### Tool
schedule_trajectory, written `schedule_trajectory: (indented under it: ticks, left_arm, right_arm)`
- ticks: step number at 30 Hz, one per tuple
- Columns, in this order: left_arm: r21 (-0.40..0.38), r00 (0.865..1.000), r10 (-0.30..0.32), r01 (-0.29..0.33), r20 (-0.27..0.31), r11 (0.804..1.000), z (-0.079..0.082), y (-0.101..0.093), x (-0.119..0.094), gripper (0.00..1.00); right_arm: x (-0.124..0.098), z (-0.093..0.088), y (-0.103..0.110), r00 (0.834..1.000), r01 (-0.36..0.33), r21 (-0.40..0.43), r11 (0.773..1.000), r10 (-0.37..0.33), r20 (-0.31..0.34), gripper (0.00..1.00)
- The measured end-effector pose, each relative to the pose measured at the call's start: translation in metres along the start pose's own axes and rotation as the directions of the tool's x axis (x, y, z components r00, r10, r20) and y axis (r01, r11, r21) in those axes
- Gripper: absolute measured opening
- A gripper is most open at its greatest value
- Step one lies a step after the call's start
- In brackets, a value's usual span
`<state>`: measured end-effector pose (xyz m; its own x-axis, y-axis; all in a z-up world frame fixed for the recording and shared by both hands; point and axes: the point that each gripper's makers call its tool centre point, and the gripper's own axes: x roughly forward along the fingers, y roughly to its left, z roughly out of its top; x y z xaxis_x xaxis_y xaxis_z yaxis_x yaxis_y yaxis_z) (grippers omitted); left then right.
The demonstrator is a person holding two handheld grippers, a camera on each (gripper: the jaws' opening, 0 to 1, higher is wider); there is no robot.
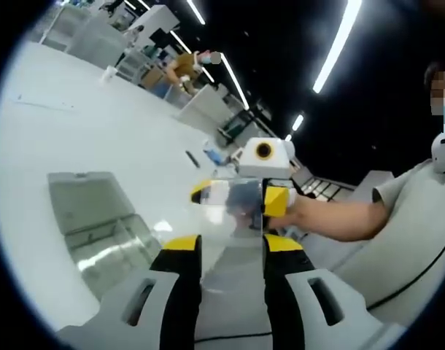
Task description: Insert the divider into the dual guide fixture by aligning both edges with the guide slots and pushing it downward to the bottom, including one-sided entry, uneven engagement, binding, and posture correction.
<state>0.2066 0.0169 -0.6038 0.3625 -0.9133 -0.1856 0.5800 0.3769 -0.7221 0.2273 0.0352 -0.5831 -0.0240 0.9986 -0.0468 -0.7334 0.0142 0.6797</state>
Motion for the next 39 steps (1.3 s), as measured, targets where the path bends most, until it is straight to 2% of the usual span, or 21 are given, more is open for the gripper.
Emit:
schedule_trajectory:
  ticks: [7,12,16,22,28,29,31,32,33,36,37,39]
  left_arm:
    - [0.048,0.999,0.050,-0.050,0.007,0.998,0.001,0.005,0.001,0.32]
    - [0.090,0.996,0.089,-0.090,0.012,0.992,0.003,0.008,0.002,0.34]
    - [0.140,0.990,0.140,-0.139,0.005,0.980,0.003,0.010,0.003,0.36]
    - [0.213,0.972,0.233,-0.223,-0.020,0.951,-0.004,0.017,0.004,0.36]
    - [0.311,0.939,0.338,-0.304,-0.062,0.901,-0.015,0.023,0.009,0.32]
    - [0.309,0.939,0.340,-0.306,-0.059,0.900,-0.015,0.022,0.011,0.31]
    - [0.308,0.928,0.365,-0.327,-0.072,0.893,-0.018,0.025,0.013,0.30]
    - [0.340,0.911,0.406,-0.359,-0.077,0.869,-0.020,0.030,0.011,0.29]
    - [0.358,0.902,0.424,-0.373,-0.075,0.856,-0.020,0.032,0.011,0.28]
    - [0.347,0.889,0.449,-0.394,-0.091,0.851,-0.025,0.034,0.014,0.25]
    - [0.361,0.877,0.471,-0.411,-0.092,0.837,-0.026,0.037,0.014,0.24]
    - [0.379,0.864,0.495,-0.429,-0.091,0.820,-0.027,0.040,0.016,0.23]
  right_arm:
    - [0.002,-0.001,-0.006,0.999,0.040,0.003,0.999,-0.040,0.003,0.30]
    - [0.003,-0.005,-0.019,0.995,0.101,0.005,0.995,-0.100,-0.010,0.30]
    - [0.003,-0.008,-0.024,0.992,0.129,0.016,0.992,-0.129,-0.015,0.30]
    - [0.002,-0.012,-0.032,0.984,0.177,0.034,0.984,-0.177,-0.019,0.30]
    - [-0.001,-0.018,-0.043,0.970,0.243,0.048,0.969,-0.242,-0.030,0.30]
    - [-0.001,-0.019,-0.044,0.968,0.251,0.048,0.967,-0.250,-0.031,0.30]
    - [-0.002,-0.019,-0.046,0.963,0.268,0.059,0.962,-0.267,-0.024,0.30]
    - [-0.001,-0.020,-0.047,0.962,0.274,0.063,0.960,-0.273,-0.025,0.30]
    - [-0.001,-0.022,-0.049,0.958,0.285,0.074,0.956,-0.284,-0.030,0.30]
    - [-0.001,-0.026,-0.053,0.952,0.305,0.081,0.949,-0.303,-0.040,0.30]
    - [-0.001,-0.029,-0.056,0.947,0.321,0.099,0.942,-0.318,-0.048,0.30]
    - [0.000,-0.031,-0.058,0.944,0.330,0.106,0.938,-0.326,-0.052,0.30]
